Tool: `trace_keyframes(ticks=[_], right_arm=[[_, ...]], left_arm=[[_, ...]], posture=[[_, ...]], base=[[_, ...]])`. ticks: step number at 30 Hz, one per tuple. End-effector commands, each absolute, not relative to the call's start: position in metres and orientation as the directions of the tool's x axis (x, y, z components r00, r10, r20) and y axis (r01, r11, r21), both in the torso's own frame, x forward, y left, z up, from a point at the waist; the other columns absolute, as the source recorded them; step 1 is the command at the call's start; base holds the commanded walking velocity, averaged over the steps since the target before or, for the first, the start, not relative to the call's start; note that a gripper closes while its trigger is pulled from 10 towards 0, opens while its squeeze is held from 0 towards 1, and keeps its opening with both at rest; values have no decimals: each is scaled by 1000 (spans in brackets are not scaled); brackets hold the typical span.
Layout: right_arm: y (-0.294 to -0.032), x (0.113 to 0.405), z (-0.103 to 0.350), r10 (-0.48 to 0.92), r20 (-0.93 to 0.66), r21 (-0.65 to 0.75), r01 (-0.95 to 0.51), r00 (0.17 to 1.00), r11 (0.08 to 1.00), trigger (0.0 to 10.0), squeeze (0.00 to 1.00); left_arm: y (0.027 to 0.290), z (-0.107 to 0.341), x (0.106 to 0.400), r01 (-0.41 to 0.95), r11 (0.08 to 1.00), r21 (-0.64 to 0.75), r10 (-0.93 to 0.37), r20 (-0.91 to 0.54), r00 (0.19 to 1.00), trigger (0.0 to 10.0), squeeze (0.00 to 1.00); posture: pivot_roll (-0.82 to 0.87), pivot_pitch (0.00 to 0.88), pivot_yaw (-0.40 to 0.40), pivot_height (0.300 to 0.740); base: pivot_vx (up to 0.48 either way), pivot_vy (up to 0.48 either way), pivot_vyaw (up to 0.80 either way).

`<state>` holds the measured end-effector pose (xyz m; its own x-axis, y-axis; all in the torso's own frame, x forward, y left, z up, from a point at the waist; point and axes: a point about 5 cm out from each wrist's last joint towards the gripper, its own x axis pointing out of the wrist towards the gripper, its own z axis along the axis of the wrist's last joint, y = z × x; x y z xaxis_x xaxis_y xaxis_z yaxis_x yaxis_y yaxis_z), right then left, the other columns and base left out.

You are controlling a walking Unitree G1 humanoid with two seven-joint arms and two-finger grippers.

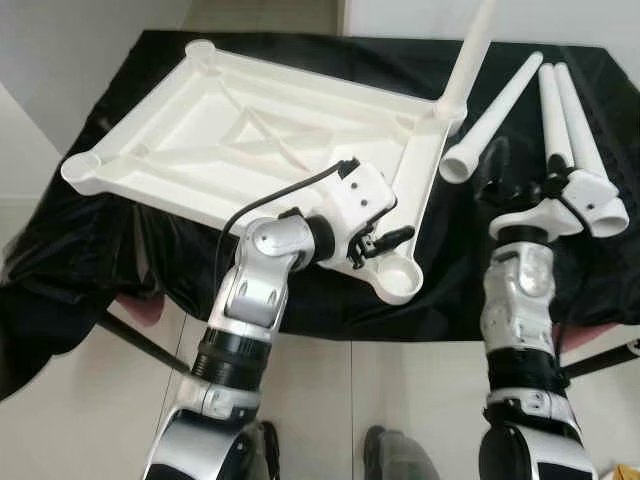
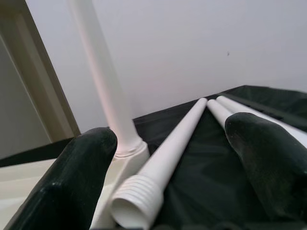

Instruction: Building children table

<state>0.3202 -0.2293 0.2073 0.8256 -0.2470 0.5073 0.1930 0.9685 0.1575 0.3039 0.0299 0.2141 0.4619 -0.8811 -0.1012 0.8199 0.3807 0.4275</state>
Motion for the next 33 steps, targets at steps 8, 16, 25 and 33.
trace_keyframes(ticks=[8, 16, 25, 33], right_arm=[[-244, 305, 206, -252, 490, 97, 234, 834, 967, 10000, 0], [-247, 297, 211, -257, 485, 77, 252, 836, 965, 10000, 0], [-251, 294, 213, -265, 481, 72, 264, 836, 962, 10000, 0], [-251, 294, 218, -270, 482, 71, 270, 833, 960, 10000, 0]], left_arm=[[38, 194, 287, 859, 193, 474, -919, -219, 327, 10000, 0], [46, 159, 291, 858, 125, 499, -848, -395, 353, 10000, 0], [55, 153, 299, 846, 127, 517, -811, -437, 389, 10000, 0], [59, 145, 321, 810, 201, 551, -725, -472, 501, 10000, 0]], posture=[[-42, 127, 62, 740], [-45, 124, 74, 740], [-43, 118, 80, 740], [-48, 114, 80, 740]], base=[[0, 0, 0], [0, 0, 0], [0, 0, 0], [0, 0, 0]])
